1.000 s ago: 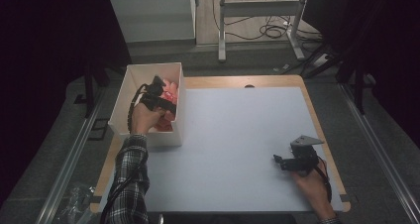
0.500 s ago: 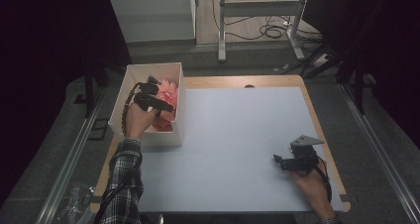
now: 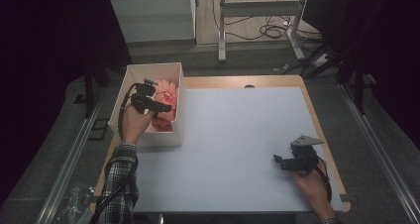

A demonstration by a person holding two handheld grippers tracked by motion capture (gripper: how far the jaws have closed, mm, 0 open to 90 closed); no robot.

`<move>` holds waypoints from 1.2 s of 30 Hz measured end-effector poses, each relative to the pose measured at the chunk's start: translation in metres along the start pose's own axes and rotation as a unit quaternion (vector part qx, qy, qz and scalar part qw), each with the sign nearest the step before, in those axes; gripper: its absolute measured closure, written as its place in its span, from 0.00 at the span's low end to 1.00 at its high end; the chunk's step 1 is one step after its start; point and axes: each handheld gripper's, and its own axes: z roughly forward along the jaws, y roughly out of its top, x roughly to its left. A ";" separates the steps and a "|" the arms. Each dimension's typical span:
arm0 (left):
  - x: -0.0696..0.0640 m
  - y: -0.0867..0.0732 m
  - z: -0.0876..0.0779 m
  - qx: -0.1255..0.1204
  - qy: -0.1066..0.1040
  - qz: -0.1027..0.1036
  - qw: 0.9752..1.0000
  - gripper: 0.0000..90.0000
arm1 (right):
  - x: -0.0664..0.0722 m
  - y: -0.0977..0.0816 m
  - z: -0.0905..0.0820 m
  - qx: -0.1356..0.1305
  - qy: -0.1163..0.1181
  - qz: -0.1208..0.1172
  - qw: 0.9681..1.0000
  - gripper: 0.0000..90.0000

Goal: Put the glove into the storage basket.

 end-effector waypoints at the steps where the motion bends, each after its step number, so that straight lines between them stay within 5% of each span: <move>1: 0.000 -0.001 -0.001 -0.002 0.000 0.003 1.000 0.05 | 0.000 0.000 0.000 0.000 0.000 0.000 1.000 0.19; 14: -0.002 -0.014 -0.014 -0.039 -0.009 0.021 0.999 0.03 | 0.000 0.000 0.000 0.000 0.000 0.000 1.000 0.19; 36: -0.017 -0.042 -0.035 -0.096 -0.022 0.055 0.994 0.02 | 0.000 0.000 0.000 0.001 0.000 -0.001 1.000 0.19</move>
